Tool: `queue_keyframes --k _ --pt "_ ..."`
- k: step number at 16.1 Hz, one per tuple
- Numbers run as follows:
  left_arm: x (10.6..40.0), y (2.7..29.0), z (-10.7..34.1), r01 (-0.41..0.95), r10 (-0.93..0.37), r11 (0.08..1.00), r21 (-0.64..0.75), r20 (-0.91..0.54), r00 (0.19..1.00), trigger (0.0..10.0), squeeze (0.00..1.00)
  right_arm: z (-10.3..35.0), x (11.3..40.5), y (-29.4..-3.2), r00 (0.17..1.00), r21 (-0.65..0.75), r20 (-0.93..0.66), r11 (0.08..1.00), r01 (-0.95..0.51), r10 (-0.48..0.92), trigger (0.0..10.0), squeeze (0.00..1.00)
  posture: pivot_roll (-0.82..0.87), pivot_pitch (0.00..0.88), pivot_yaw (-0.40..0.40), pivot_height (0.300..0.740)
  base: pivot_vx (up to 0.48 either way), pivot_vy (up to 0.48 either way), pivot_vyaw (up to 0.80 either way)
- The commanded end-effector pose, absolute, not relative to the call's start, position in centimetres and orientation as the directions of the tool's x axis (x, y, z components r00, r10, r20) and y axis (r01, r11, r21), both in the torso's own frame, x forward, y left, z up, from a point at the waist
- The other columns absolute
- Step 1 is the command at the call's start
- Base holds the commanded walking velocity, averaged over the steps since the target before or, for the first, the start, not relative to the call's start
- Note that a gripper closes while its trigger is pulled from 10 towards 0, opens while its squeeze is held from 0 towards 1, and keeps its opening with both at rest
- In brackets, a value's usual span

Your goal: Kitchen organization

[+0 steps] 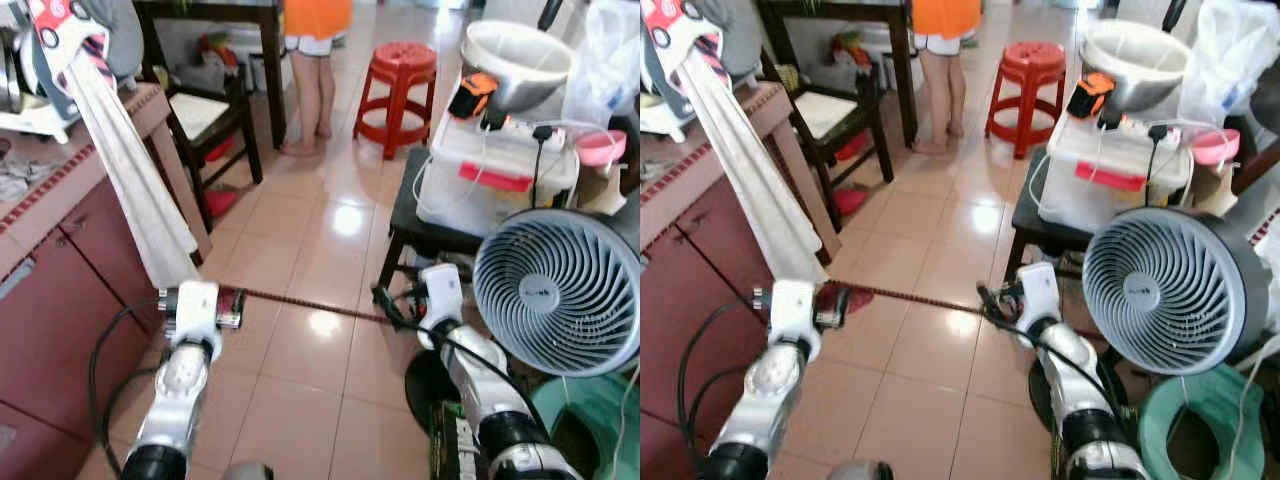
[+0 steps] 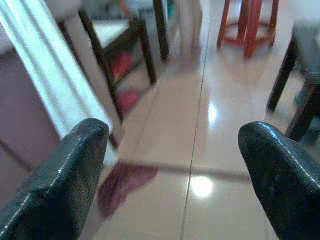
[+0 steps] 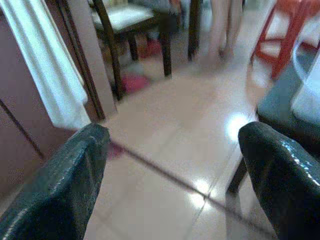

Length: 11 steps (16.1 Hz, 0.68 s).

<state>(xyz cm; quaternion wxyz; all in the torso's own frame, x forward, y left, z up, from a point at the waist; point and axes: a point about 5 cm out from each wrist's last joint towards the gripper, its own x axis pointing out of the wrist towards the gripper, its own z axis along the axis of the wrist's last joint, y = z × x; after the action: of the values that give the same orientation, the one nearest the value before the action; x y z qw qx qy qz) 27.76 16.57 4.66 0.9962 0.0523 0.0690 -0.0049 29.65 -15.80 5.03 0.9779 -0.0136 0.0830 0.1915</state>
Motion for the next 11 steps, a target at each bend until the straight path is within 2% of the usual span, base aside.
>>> queue_keyframes --k 1,3,5,7,8,9,11 --pt "27.8 16.4 5.5 0.018 -0.007 0.995 0.101 -0.114 0.993 10.0 0.0 5.2 29.3 -15.2 0.904 0.02 -0.17 0.919 -0.394 0.391 10.0 0.0 -0.01 0.0 0.061 0.74 0.0 0.0 0.0" --pt "27.3 15.6 7.7 0.03 -0.028 0.996 0.086 -0.017 0.999 10.0 0.0 6.7 29.0 -14.1 0.922 -0.005 -0.097 0.926 -0.378 0.376 10.0 0.0 0.0 0.0 0.071 0.74 0.0 0.0 0.0" --pt "26.2 15.7 9.4 0.026 -0.03 0.998 0.055 0.067 0.997 10.0 0.0 7.7 28.3 -14.4 0.949 -0.008 -0.014 0.949 -0.315 0.315 10.0 0.0 0.0 0.0 0.057 0.74 0.0 0.0 0.0" --pt "25.5 16.5 10.0 -0.031 0.026 0.996 0.086 0.061 0.998 10.0 0.0 8.2 27.0 -15.4 0.963 -0.071 -0.023 0.96 -0.271 0.27 10.0 0.0 0.0 0.002 0.05 0.74 0.0 0.0 0.0" --pt "24.9 17.0 10.2 -0.001 -0.004 0.995 0.096 0.045 0.999 10.0 0.0 8.3 25.6 -16.0 0.962 -0.128 -0.045 0.953 -0.274 0.27 10.0 0.0 -0.01 0.005 0.046 0.74 0.0 0.0 0.0" --pt "24.5 17.4 10.2 0.024 -0.032 0.983 0.183 0.038 0.999 10.0 0.0 7.8 24.3 -15.9 0.947 -0.161 -0.079 0.933 -0.321 0.312 10.0 0.0 -0.02 0.0 0.063 0.74 0.0 0.0 0.0" --pt "24.1 17.6 9.2 0.071 -0.069 0.976 0.205 -0.016 0.997 10.0 0.0 6.5 22.1 -16.5 0.931 -0.218 -0.146 0.907 -0.359 0.334 10.0 0.0 -0.02 0.0 0.076 0.74 0.0 0.0 0.0"
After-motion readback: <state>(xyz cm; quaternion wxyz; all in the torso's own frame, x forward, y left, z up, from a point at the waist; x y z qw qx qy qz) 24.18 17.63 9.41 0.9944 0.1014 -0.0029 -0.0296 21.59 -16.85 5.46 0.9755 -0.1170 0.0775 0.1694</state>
